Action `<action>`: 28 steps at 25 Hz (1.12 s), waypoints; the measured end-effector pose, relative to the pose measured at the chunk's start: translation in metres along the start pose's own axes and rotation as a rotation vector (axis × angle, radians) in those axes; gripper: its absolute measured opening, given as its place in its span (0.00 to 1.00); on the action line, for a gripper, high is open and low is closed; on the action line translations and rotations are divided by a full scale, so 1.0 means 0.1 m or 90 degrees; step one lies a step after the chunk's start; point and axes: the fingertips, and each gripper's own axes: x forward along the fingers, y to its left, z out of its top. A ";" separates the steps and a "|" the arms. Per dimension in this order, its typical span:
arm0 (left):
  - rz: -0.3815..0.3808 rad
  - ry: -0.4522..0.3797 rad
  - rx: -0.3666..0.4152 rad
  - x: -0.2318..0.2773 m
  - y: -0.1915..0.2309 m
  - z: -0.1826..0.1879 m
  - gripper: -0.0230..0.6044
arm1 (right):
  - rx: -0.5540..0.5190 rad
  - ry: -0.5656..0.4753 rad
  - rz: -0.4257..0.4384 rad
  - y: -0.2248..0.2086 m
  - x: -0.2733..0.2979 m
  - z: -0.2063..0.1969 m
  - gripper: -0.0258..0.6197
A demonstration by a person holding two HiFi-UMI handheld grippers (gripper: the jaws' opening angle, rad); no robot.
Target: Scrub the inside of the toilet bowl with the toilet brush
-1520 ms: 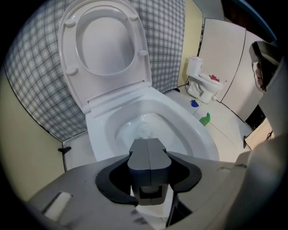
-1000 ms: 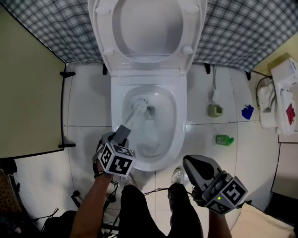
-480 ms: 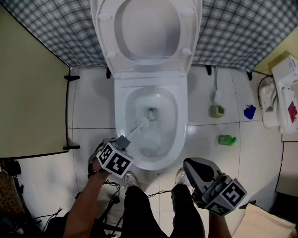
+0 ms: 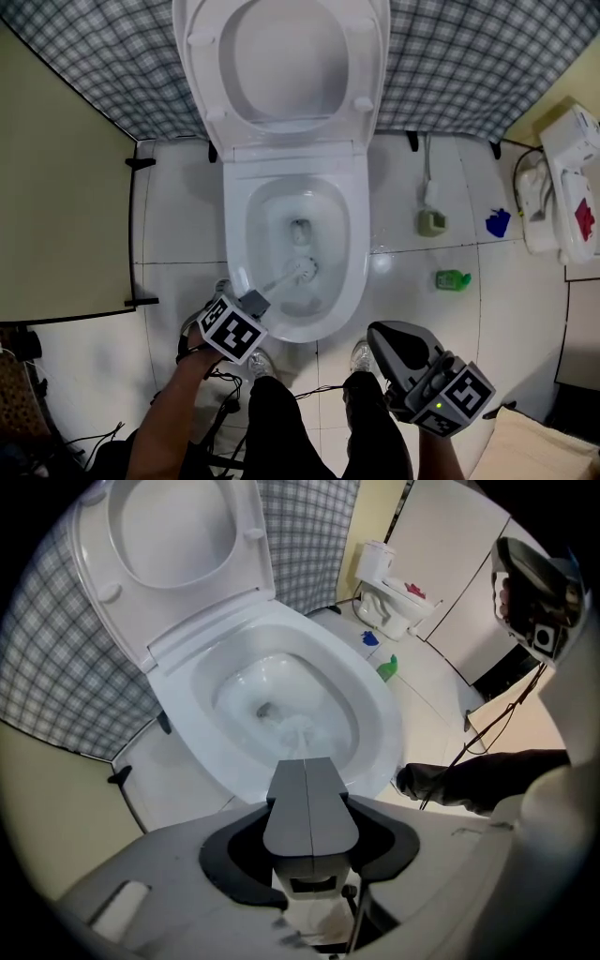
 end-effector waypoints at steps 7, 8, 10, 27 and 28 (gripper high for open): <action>-0.026 -0.038 -0.060 0.15 -0.12 0.18 0.34 | 0.001 0.008 -0.004 -0.04 -0.01 -0.04 0.04; -0.029 -0.047 -0.075 0.17 -0.12 0.22 0.33 | 0.001 0.009 -0.003 -0.04 0.00 -0.04 0.04; -0.023 -0.064 -0.099 0.21 -0.10 0.30 0.34 | 0.003 0.011 -0.001 -0.04 0.02 -0.05 0.04; 0.101 -0.134 -0.122 0.38 0.47 0.84 0.34 | 0.013 0.032 -0.027 -0.28 0.07 -0.13 0.04; 0.107 -0.135 -0.124 0.37 0.49 0.84 0.34 | 0.013 0.032 -0.028 -0.29 0.08 -0.13 0.04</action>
